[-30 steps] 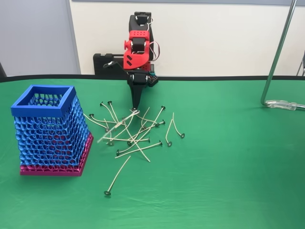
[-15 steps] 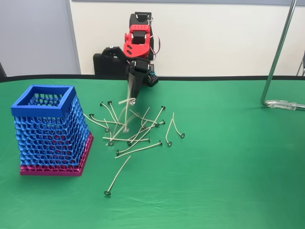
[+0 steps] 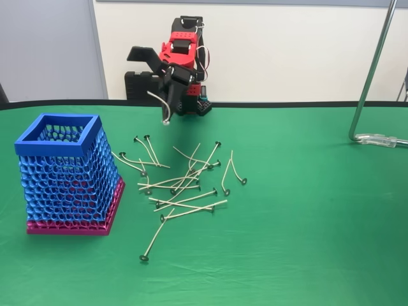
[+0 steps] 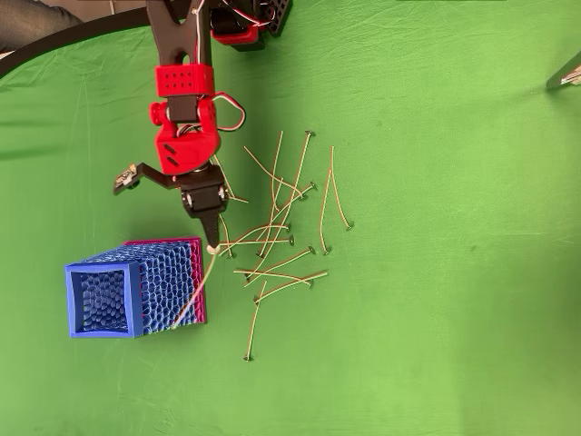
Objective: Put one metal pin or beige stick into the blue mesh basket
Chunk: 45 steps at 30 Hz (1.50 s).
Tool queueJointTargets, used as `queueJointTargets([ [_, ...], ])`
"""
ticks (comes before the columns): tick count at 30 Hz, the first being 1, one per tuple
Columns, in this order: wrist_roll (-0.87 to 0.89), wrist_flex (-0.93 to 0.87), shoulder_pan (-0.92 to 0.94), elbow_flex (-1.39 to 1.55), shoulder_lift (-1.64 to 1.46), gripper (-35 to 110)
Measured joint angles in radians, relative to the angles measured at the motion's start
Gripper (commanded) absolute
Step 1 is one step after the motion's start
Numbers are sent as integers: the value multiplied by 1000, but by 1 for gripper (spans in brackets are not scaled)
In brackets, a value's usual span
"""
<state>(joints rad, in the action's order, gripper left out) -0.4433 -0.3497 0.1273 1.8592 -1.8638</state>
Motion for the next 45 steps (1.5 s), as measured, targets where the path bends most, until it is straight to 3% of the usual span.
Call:
queueJointTargets([
  [15, 161, -370, 133, -534, 198, 0],
  [24, 183, -486, 242, -790, 336, 0],
  [35, 170, -538, 374, -994, 474, 0],
  [45, 117, -471, 419, -1095, 632, 0],
])
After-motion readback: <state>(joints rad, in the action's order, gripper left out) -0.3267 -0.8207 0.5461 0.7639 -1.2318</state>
